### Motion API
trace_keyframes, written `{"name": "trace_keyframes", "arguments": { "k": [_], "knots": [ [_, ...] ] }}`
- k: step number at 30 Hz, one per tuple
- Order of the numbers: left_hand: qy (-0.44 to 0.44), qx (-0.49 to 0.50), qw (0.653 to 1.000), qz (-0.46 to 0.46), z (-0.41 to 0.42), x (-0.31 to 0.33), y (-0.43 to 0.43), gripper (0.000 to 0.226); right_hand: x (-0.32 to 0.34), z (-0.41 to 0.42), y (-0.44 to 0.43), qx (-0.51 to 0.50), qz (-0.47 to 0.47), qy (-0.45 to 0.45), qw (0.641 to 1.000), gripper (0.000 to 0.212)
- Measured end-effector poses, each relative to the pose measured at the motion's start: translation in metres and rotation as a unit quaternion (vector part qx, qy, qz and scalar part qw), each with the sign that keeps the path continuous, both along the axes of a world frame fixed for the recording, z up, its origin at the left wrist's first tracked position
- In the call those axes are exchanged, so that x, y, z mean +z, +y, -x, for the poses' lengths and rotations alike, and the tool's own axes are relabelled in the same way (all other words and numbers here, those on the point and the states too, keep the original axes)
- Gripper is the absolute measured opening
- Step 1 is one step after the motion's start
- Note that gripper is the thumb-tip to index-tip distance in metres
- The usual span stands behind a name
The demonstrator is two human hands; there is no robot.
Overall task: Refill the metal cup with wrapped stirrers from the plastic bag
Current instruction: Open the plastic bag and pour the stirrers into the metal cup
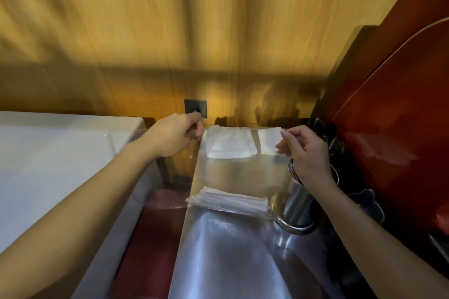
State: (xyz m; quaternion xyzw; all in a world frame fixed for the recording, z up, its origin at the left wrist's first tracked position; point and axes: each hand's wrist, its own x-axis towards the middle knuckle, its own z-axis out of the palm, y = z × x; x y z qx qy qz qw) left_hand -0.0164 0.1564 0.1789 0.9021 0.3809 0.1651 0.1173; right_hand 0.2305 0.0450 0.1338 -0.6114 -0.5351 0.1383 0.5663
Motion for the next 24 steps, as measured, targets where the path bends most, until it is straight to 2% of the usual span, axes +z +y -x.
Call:
{"name": "trace_keyframes", "arguments": {
  "k": [6, 10, 12, 14, 15, 17, 18, 20, 21, 24],
  "knots": [
    [-0.018, 0.004, 0.999, -0.037, -0.005, 0.006, -0.004, 0.022, -0.005, 0.002, -0.005, -0.006, -0.016, 0.088, 0.996, 0.013],
    [-0.021, -0.006, 0.995, -0.095, -0.010, 0.023, -0.007, 0.017, 0.000, -0.001, -0.011, -0.025, -0.053, 0.136, 0.989, 0.014],
    [-0.031, -0.015, 0.991, -0.131, -0.017, 0.036, -0.009, 0.019, 0.007, -0.002, -0.013, -0.032, -0.078, 0.151, 0.985, 0.013],
    [-0.054, -0.025, 0.987, -0.150, -0.026, 0.048, -0.012, 0.011, 0.015, -0.003, -0.013, -0.033, -0.101, 0.151, 0.983, 0.014],
    [-0.061, -0.035, 0.986, -0.151, -0.029, 0.054, -0.014, 0.006, 0.020, -0.003, -0.013, -0.034, -0.110, 0.149, 0.982, 0.014],
    [-0.057, -0.065, 0.985, -0.148, -0.038, 0.065, -0.019, 0.022, 0.030, -0.004, -0.014, -0.036, -0.125, 0.152, 0.980, 0.014],
    [-0.050, -0.078, 0.985, -0.144, -0.043, 0.070, -0.022, 0.023, 0.035, -0.004, -0.014, -0.037, -0.133, 0.154, 0.978, 0.015],
    [-0.049, -0.087, 0.985, -0.141, -0.054, 0.077, -0.023, 0.008, 0.044, -0.005, -0.018, -0.037, -0.147, 0.150, 0.977, 0.015],
    [-0.058, -0.088, 0.985, -0.138, -0.058, 0.081, -0.023, 0.004, 0.049, -0.006, -0.021, -0.037, -0.156, 0.148, 0.976, 0.015],
    [-0.119, -0.121, 0.981, -0.097, -0.068, 0.094, -0.023, 0.014, 0.064, -0.009, -0.036, -0.050, -0.192, 0.129, 0.971, 0.014]
  ]
}}
